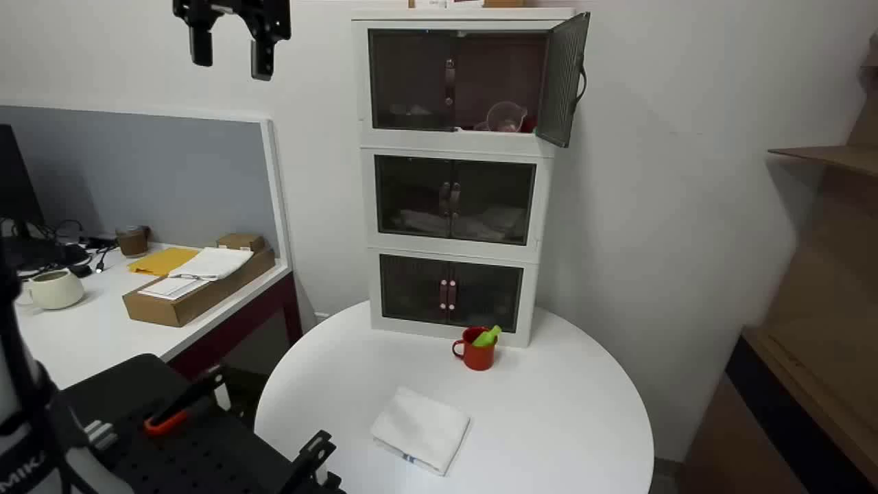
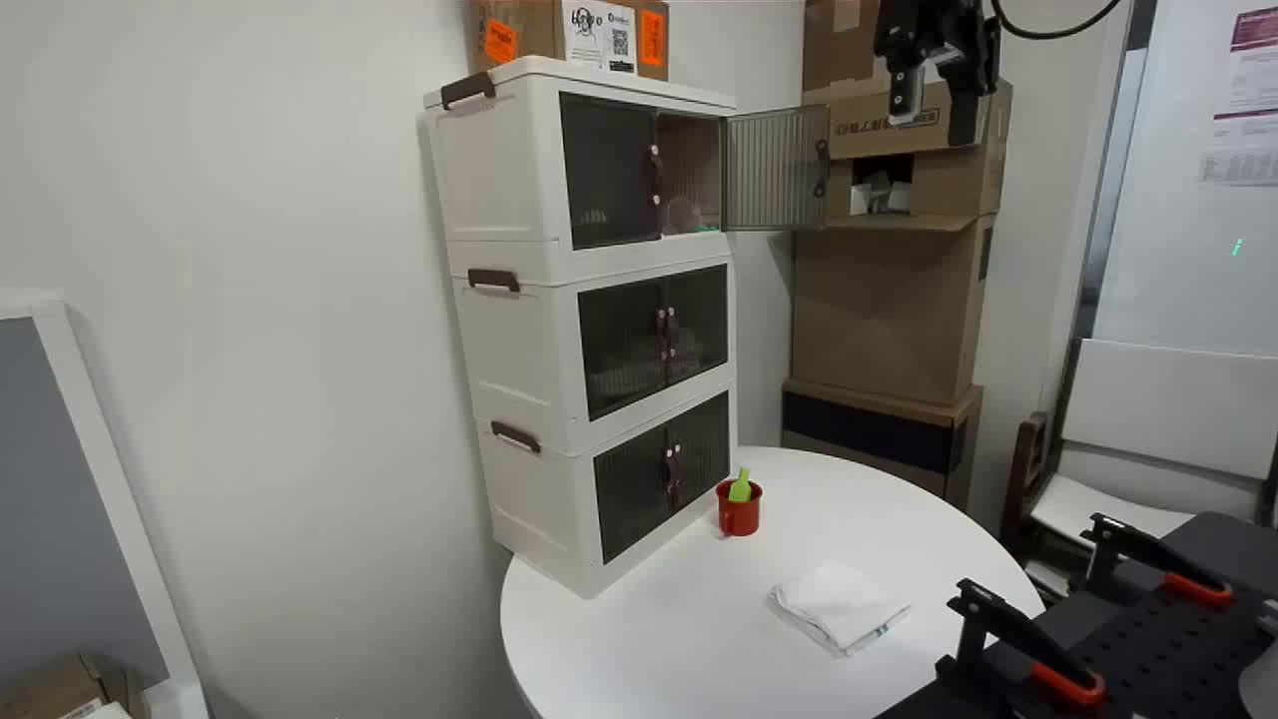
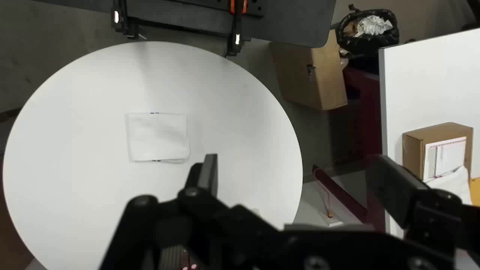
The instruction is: Pick up the colourless cup from the top compartment of the cabinet and put it on the table.
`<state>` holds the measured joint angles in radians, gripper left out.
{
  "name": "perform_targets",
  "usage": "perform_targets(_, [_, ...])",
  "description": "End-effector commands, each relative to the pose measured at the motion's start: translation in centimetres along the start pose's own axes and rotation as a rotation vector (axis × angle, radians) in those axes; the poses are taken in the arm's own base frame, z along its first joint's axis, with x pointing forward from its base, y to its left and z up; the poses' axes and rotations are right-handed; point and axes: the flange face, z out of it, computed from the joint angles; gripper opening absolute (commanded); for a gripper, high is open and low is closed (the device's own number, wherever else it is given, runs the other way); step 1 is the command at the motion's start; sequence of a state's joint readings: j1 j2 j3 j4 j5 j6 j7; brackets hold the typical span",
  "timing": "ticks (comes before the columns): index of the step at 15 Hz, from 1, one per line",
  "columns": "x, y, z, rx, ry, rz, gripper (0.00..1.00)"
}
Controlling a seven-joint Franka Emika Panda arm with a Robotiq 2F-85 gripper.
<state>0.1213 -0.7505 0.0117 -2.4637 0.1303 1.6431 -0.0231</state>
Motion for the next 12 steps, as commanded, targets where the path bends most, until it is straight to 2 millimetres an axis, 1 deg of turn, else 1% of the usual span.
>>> perform_targets(1, [0.0,0.0,-0.1,0.000,0.000,0.000,1.00])
perform_targets(8, [0.0,0.0,-0.1,0.000,0.000,0.000,1.00])
perform_targets(9, [0.2,-0.1,0.4,-0.009,0.021,0.012,1.00])
perform_targets(11, [1.7,-0.2,1.3,0.015,0.168,0.060,1.00])
perform_targets(12, [3.2,-0.5,1.8,0.044,0.204,0.102,1.00])
